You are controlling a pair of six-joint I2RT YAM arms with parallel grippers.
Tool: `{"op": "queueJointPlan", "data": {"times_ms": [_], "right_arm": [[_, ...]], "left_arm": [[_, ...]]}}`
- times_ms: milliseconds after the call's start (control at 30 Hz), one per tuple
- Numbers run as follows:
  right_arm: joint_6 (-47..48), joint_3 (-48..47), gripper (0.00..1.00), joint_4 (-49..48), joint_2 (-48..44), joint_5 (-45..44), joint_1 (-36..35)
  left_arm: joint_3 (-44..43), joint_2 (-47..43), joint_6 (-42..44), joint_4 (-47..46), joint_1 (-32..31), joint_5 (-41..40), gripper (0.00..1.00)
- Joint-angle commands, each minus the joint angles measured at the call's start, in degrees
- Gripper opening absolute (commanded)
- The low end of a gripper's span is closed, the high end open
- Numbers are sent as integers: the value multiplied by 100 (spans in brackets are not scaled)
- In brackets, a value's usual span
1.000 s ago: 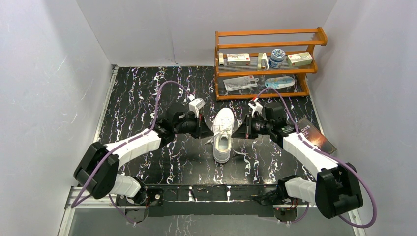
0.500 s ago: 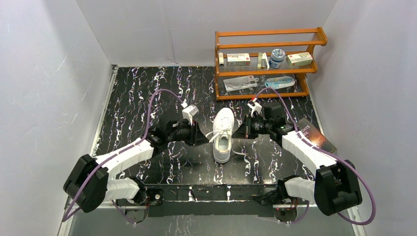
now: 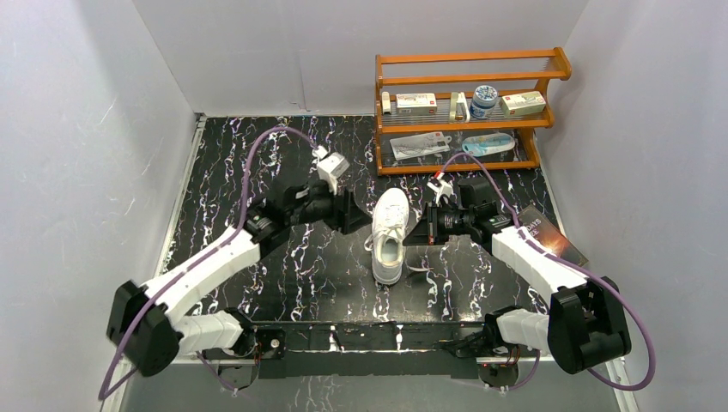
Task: Tie the shoes
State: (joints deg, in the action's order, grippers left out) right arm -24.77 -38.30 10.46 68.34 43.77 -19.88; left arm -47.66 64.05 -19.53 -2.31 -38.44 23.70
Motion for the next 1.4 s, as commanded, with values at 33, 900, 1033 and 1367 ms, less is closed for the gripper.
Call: {"op": "queueJointPlan", "data": {"times_ms": [33, 900, 1033, 1367], "right_arm": [[132, -357, 0, 31, 11, 219, 10], [-150, -283, 0, -40, -156, 144, 9], [-172, -275, 0, -57, -162, 149, 10], [-306, -235, 0, -219, -143, 148, 9]], "left_arm": [[-842, 1379, 770, -118, 16, 854, 51], [-1263, 3234, 460, -1508, -29, 1711, 39], [-1379, 3363, 477, -1417, -29, 1751, 31], [-1516, 3408, 660, -1194, -32, 1592, 9]]}}
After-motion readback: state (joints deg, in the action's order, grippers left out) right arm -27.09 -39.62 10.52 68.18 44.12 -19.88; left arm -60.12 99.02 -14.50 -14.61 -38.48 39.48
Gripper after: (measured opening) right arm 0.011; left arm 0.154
